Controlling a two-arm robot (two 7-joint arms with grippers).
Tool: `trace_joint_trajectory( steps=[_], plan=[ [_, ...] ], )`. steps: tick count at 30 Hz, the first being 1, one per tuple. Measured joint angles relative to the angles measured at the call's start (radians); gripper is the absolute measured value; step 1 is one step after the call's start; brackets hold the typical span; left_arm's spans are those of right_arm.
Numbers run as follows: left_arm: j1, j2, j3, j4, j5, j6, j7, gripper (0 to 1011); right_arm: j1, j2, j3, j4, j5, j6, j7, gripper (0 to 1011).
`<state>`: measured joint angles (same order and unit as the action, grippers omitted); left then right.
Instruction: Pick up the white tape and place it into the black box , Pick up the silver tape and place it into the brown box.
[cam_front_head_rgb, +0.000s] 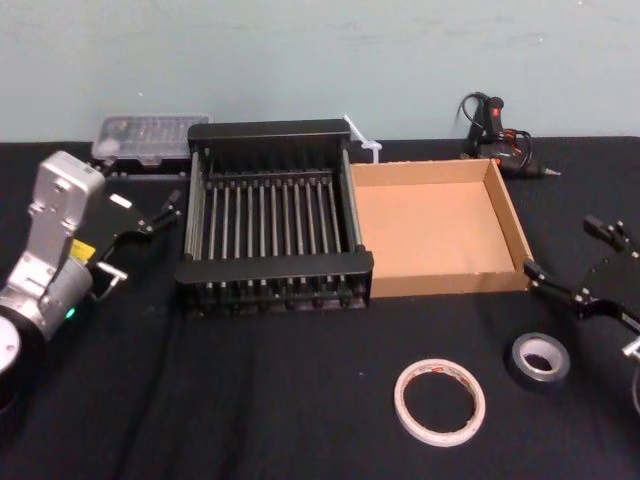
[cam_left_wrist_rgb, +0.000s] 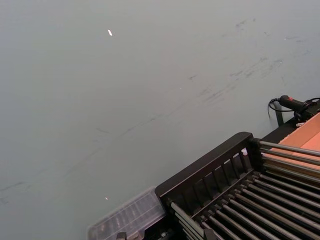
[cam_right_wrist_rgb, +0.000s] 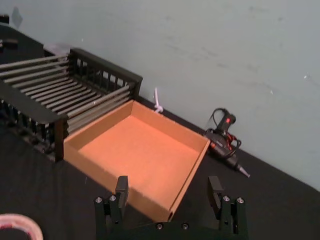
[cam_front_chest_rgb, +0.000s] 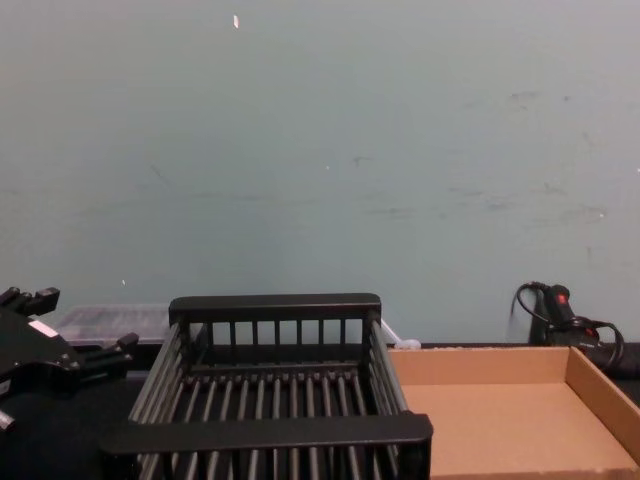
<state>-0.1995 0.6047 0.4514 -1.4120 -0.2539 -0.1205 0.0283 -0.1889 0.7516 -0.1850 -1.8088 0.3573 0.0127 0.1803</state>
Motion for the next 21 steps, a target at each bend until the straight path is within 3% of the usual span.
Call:
trace_joint_trajectory(
  steps=[13, 21],
  plan=[
    [0.000, 0.000, 0.000, 0.000, 0.000, 0.000, 0.000, 1001, -0.080, 0.045, 0.062, -0.050, -0.001, 0.090, 0.031, 1002],
    [0.000, 0.000, 0.000, 0.000, 0.000, 0.000, 0.000, 1001, -0.102, 0.049, 0.075, -0.056, -0.003, 0.144, 0.052, 1002]
  ],
)
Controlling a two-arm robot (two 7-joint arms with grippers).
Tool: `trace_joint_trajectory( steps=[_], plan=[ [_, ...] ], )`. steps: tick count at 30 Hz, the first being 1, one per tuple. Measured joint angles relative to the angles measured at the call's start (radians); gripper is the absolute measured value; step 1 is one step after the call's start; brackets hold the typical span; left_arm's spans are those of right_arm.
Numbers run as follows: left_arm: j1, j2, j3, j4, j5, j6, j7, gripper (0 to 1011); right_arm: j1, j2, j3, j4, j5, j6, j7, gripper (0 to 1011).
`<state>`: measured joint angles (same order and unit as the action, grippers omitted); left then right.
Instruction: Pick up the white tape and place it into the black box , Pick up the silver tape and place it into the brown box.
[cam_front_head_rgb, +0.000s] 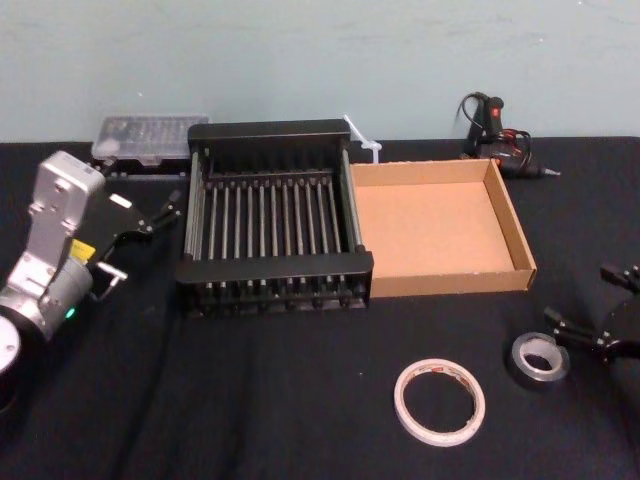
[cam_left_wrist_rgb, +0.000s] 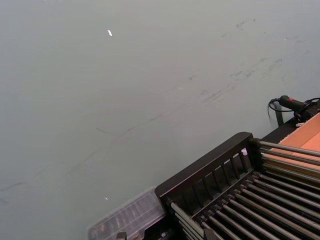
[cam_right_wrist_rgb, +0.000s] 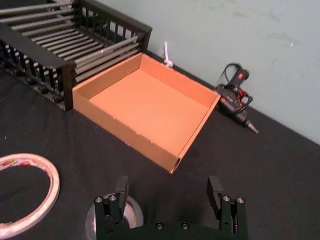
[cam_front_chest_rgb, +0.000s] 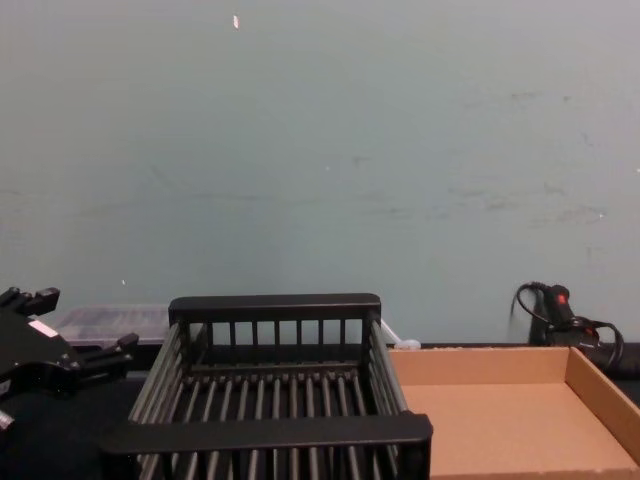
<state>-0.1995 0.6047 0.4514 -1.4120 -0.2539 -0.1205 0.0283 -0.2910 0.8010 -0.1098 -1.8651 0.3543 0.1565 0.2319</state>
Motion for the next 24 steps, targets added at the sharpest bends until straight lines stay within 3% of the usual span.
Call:
trace_joint_trajectory(
  steps=[24],
  plan=[
    [0.000, 0.000, 0.000, 0.000, 0.000, 0.000, 0.000, 1001, 0.066, -0.068, -0.028, 0.074, -0.014, 0.146, 0.074, 1002]
  ],
)
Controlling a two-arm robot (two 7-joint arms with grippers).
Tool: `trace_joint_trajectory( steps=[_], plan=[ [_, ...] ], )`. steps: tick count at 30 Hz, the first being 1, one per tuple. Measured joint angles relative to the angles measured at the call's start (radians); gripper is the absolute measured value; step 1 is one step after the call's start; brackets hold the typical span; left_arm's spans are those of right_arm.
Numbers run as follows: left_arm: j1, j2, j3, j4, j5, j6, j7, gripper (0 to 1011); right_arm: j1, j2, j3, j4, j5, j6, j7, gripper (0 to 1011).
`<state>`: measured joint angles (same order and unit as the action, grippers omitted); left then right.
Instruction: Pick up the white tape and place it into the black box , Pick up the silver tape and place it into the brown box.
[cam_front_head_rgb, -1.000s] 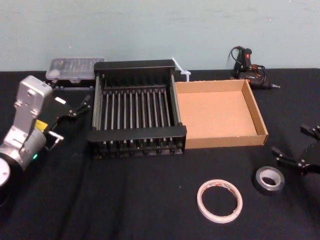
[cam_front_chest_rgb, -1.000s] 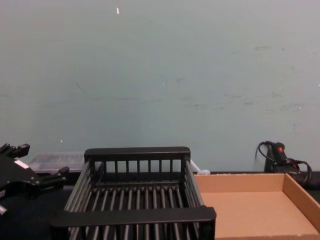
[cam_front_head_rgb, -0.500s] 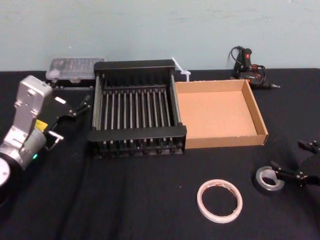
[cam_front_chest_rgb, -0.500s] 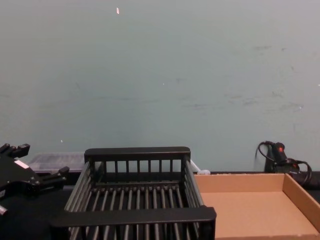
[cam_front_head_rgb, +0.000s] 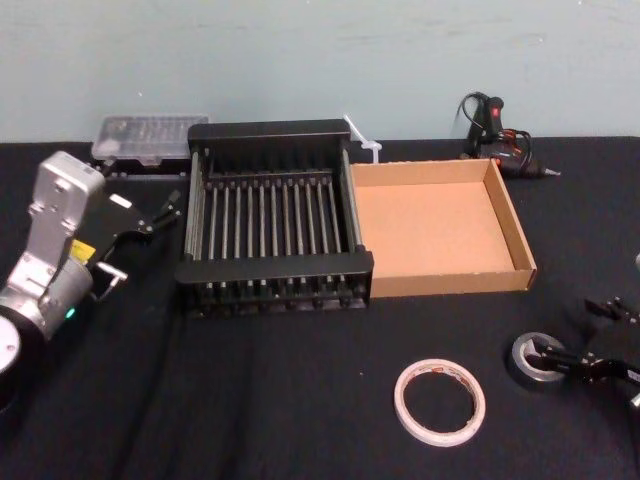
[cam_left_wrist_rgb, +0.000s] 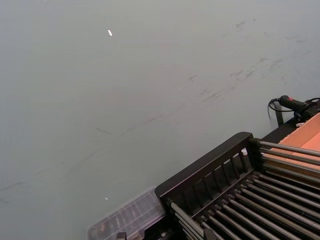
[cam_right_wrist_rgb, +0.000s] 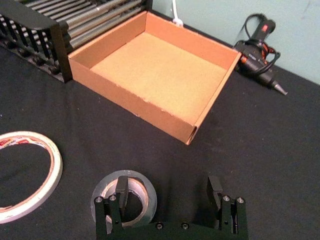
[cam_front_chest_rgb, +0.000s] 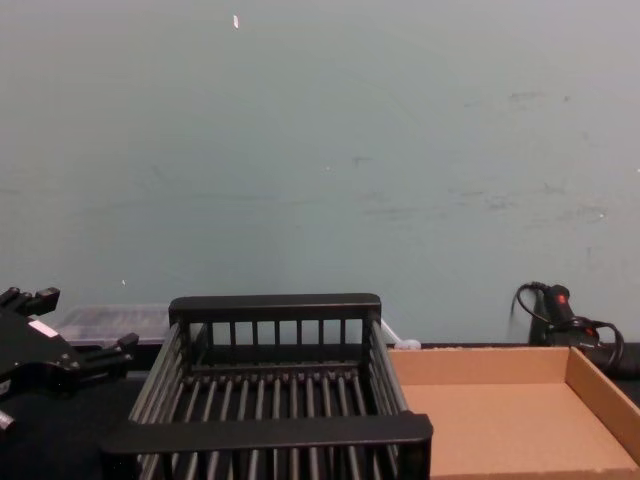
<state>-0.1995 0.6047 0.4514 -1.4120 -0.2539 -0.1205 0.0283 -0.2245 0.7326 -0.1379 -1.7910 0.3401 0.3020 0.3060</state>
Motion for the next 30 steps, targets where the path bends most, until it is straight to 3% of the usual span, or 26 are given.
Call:
trace_joint_trajectory(
  steps=[30],
  plan=[
    [0.000, 0.000, 0.000, 0.000, 0.000, 0.000, 0.000, 1001, 0.040, -0.065, 0.007, 0.049, -0.046, 0.064, 0.041, 1002]
  ],
)
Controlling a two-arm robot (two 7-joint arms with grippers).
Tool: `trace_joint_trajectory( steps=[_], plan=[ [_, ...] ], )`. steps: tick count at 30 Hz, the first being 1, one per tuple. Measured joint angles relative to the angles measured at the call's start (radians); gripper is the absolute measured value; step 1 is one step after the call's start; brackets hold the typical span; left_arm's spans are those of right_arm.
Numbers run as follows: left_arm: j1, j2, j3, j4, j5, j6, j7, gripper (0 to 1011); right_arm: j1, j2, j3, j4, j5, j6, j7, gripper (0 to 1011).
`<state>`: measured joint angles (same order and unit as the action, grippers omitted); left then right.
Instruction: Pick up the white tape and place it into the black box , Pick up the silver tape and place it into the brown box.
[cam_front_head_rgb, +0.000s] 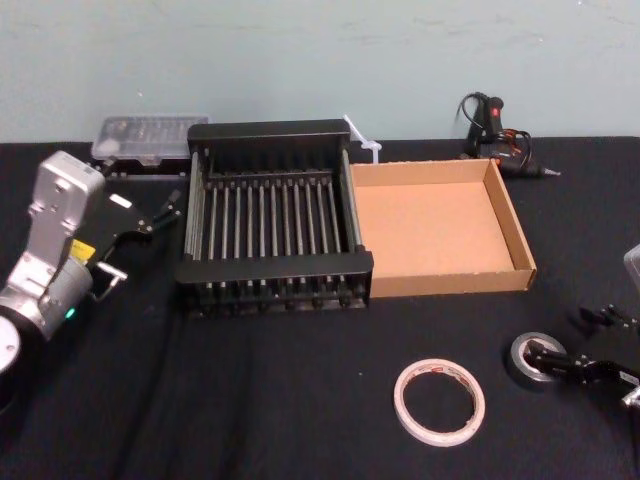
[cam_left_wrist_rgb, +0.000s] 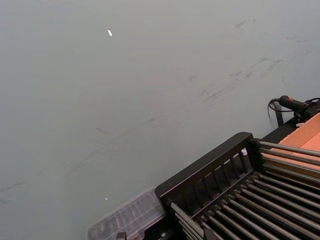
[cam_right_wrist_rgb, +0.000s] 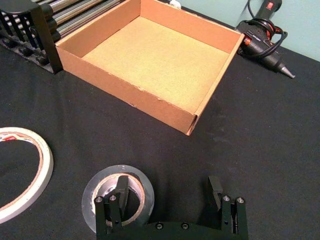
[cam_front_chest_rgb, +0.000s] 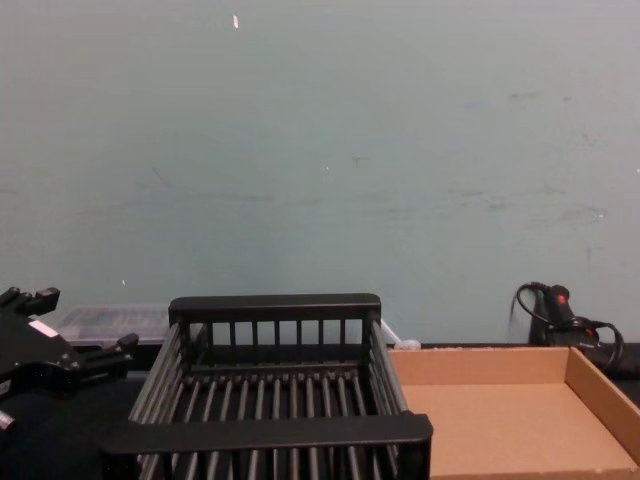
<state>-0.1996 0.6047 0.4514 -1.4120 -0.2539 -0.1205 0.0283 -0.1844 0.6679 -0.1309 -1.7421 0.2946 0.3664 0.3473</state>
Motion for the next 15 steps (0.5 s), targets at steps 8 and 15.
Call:
trace_joint_trajectory(
  steps=[8, 15],
  plan=[
    [0.000, 0.000, 0.000, 0.000, 0.000, 0.000, 0.000, 1001, 0.000, 0.002, 0.000, 0.000, 0.000, 0.000, -0.001, 1002],
    [0.000, 0.000, 0.000, 0.000, 0.000, 0.000, 0.000, 1001, -0.001, 0.003, -0.001, -0.001, 0.000, -0.001, -0.002, 1002]
  ],
)
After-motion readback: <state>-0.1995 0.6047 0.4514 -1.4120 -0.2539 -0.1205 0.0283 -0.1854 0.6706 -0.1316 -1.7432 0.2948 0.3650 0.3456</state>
